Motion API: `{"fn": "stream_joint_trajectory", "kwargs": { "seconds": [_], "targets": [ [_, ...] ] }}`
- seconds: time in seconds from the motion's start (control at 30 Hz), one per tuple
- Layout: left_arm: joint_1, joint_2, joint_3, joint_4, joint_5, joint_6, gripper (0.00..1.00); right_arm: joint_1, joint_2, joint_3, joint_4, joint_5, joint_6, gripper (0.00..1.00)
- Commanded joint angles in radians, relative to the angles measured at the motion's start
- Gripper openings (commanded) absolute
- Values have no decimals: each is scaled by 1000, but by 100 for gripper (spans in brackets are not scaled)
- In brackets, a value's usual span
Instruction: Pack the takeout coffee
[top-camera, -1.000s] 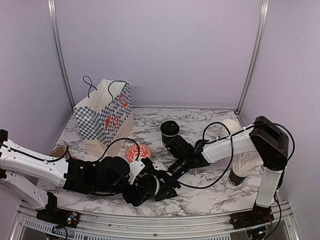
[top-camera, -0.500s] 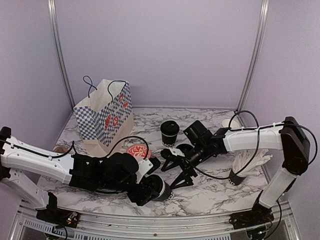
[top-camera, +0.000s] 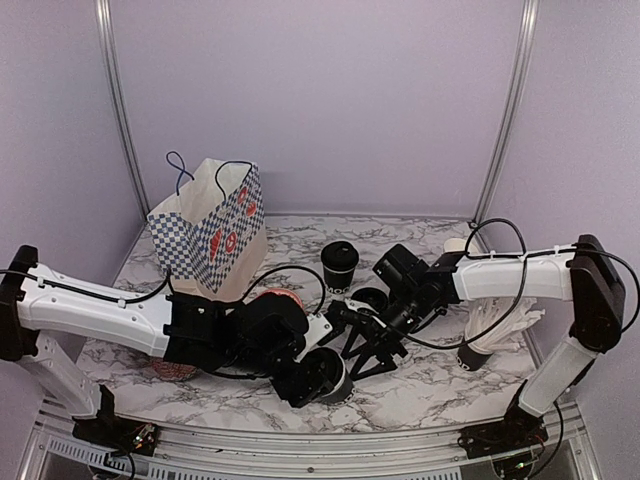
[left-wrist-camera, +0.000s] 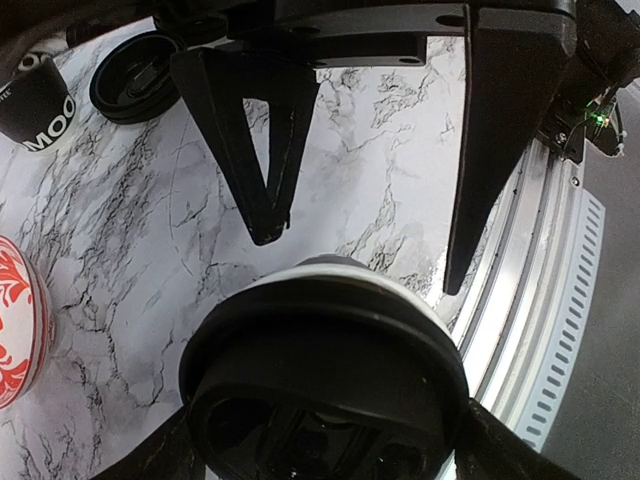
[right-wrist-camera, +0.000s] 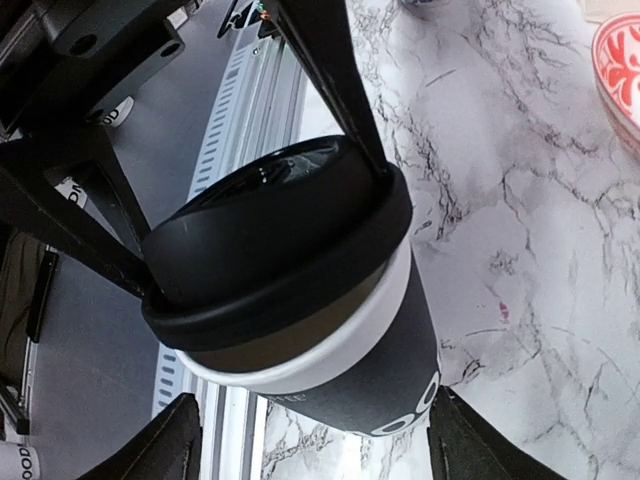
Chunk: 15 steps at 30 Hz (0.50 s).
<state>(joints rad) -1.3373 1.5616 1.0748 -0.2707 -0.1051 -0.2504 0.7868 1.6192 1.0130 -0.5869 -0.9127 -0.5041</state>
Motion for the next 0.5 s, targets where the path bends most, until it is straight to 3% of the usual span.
{"fn": "stream_joint_trajectory", "kwargs": {
  "seconds": [0.0, 0.23, 0.47],
  "targets": [
    [-5, 44, 68, -101, 31, 24, 80, -8, 9, 9, -56, 28, 3, 70],
    [-10, 75, 114, -138, 35, 25, 81, -9, 84, -8, 29, 10, 52, 56],
    [-28, 66, 123, -162, -13, 17, 85, -8, 185, 38, 44, -49, 66, 52]
  ]
}}
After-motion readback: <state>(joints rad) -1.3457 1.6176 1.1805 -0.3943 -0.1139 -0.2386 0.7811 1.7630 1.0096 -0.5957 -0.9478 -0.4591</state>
